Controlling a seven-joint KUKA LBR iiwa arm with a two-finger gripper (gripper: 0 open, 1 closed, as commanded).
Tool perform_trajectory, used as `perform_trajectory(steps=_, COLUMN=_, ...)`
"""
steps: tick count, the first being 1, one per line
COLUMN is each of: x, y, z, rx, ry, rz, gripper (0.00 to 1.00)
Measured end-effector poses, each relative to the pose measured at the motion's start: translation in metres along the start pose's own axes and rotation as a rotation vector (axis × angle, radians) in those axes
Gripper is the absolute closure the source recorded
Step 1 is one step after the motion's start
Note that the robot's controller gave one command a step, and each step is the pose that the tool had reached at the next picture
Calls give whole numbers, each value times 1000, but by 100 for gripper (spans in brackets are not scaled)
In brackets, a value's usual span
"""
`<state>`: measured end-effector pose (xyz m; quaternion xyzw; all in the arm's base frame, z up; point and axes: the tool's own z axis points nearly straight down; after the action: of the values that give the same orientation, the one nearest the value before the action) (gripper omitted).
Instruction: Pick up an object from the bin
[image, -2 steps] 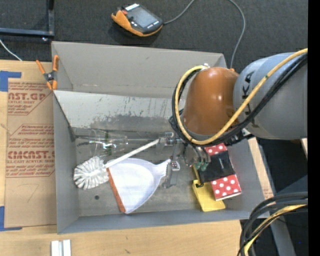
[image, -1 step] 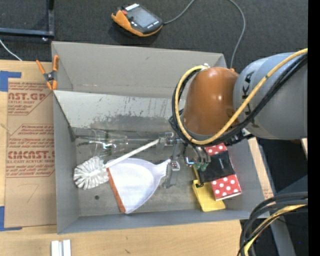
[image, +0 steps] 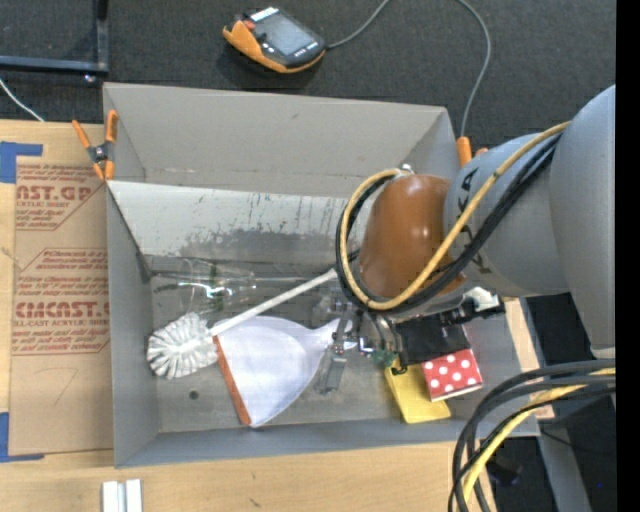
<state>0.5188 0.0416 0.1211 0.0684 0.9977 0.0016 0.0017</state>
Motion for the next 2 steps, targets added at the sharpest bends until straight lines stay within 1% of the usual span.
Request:
perform_trajectory(steps=1, x=-23, y=-51, z=22, rx=2, ry=2, rz=-88, gripper=0)
perform_trajectory(steps=2, x=-24, y=-54, z=25, rx=4, ry=-3, rz=-82, gripper=0)
